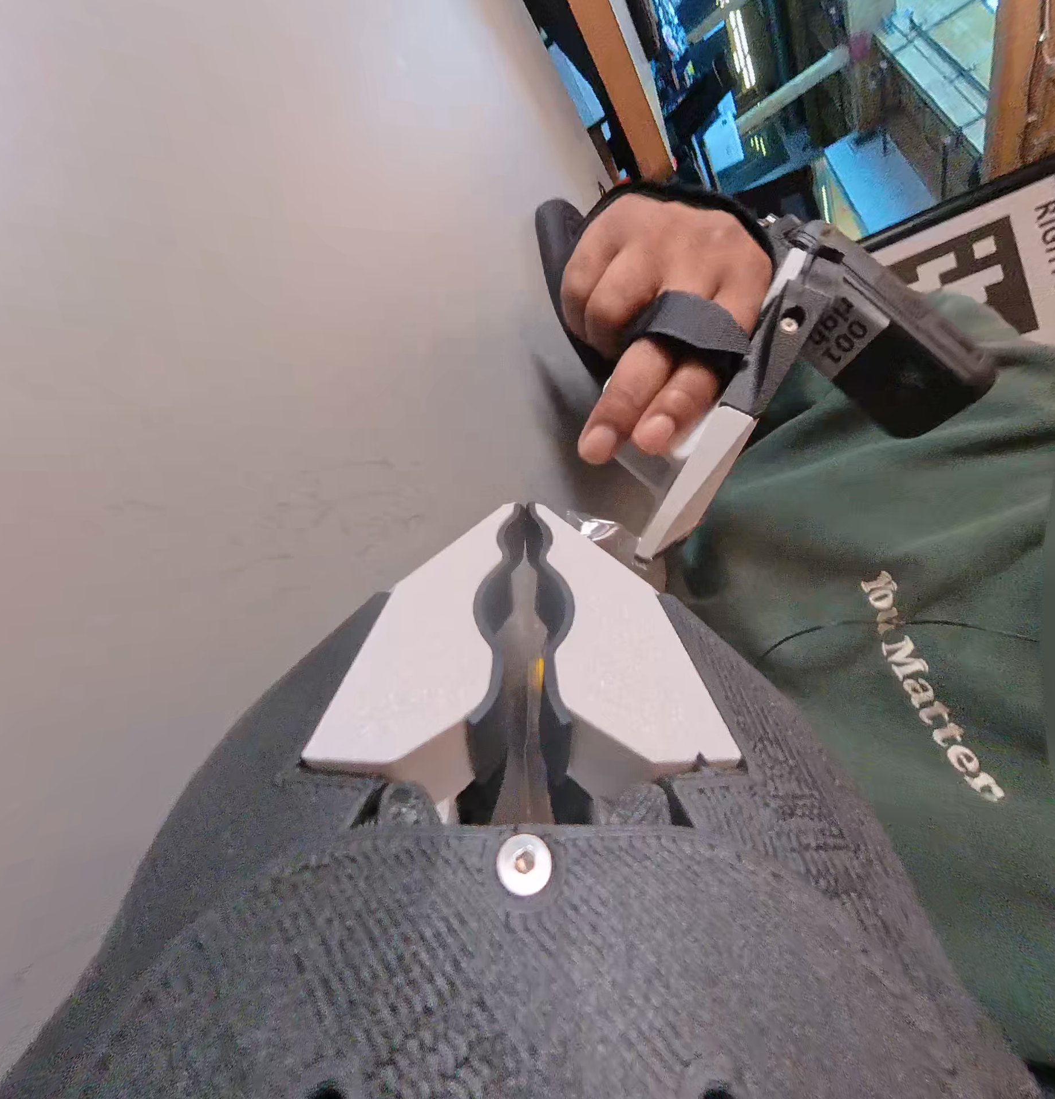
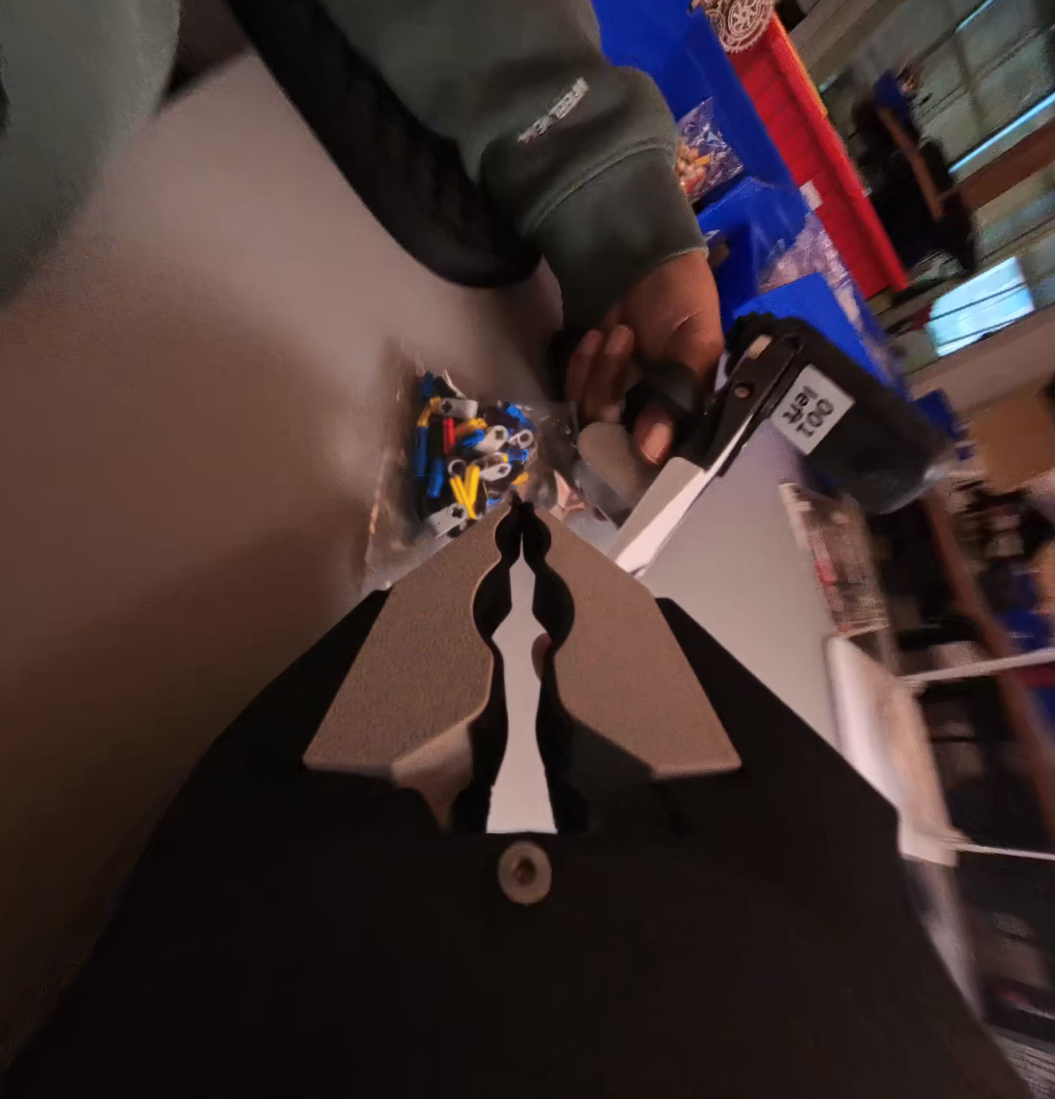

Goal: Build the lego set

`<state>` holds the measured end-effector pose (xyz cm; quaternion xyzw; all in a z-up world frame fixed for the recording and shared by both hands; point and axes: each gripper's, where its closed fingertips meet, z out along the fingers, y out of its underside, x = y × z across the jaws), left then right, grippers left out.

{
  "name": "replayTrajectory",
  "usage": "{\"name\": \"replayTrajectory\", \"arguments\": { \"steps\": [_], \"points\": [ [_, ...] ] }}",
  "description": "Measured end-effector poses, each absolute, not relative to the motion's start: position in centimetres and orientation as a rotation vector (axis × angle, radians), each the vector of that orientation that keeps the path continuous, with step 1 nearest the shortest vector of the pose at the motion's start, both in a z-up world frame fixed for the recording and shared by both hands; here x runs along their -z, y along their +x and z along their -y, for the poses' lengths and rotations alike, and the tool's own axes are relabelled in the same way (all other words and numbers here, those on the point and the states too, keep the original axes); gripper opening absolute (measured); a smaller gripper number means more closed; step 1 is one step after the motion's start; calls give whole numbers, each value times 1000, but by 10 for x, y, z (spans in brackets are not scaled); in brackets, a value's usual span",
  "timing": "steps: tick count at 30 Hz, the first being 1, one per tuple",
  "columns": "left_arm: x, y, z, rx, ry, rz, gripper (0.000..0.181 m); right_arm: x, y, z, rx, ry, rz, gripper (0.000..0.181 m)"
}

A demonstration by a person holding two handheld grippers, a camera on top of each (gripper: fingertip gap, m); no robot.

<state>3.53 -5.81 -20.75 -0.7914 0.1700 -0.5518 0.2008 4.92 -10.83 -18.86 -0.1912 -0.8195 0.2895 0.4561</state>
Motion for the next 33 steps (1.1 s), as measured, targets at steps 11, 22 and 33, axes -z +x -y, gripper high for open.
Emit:
{"name": "replayTrajectory", "arguments": {
  "steps": [11, 22, 33],
  "points": [
    [191, 44, 68, 1587, -2110, -582, 0, 172, 51, 76, -964, -754, 1913, 0],
    [189, 60, 80, 1483, -2099, -720, 52, 178, 48, 77, -1104, -899, 1903, 0],
    [204, 78, 86, 1433, -2177, -796, 0, 164, 51, 78, -1203, -915, 1856, 0]
  ]
}}
